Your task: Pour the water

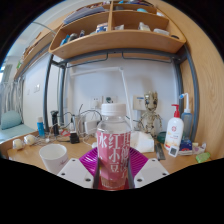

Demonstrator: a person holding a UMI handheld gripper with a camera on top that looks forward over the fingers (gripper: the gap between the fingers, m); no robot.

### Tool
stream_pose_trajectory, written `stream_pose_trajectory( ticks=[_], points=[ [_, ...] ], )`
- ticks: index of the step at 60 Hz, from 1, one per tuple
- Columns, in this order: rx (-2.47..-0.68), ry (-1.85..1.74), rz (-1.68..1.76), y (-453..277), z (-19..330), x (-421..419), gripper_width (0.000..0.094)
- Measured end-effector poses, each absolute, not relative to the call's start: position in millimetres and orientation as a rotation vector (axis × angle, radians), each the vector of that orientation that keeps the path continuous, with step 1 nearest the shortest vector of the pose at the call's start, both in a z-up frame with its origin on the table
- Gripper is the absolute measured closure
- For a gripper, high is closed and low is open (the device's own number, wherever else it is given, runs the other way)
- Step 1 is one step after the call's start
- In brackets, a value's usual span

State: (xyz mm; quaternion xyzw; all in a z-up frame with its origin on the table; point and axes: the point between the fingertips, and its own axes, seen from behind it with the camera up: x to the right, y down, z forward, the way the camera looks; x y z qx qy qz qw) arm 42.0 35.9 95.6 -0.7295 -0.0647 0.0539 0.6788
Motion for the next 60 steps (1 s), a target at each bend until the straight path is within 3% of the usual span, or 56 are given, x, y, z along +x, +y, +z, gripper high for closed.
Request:
stream_pose_trajectory(
  ticks=[4,13,17,38,60],
  points=[
    [-1.637,-0.149,0.112,36.8,95.1,41.0,0.0481],
    [-1.702,-0.139,0.130,25.6,83.4,38.4,0.0057],
    [-1.706,-0.129,0.121,8.9,84.6,39.8,0.0089],
    [-1.745,0.039,0.060,-117.1,83.8,56.9,0.0076],
    [-1.742,0.130,-0.053,-173.2,90.6,84.3,0.0075]
  ],
)
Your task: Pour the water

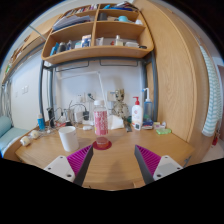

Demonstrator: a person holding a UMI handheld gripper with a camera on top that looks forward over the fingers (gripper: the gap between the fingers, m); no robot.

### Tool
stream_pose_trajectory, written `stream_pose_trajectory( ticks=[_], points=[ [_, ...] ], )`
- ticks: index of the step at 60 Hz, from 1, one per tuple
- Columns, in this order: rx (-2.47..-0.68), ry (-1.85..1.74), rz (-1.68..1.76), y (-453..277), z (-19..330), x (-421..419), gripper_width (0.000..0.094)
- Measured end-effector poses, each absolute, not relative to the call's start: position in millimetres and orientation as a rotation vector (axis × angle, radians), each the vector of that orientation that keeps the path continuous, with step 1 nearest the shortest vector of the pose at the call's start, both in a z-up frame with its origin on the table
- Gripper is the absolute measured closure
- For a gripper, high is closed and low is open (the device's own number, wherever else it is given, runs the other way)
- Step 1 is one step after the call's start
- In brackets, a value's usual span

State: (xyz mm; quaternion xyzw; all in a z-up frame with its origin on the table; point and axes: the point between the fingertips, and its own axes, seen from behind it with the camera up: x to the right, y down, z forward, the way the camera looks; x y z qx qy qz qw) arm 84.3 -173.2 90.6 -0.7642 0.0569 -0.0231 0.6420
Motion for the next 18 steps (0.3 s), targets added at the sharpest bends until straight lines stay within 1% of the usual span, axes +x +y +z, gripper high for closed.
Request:
stream_pose_trajectory(
  ticks=[18],
  points=[
    [-1.735,0.116,-0.035,-180.1,85.2,89.0,0.0077]
  ],
)
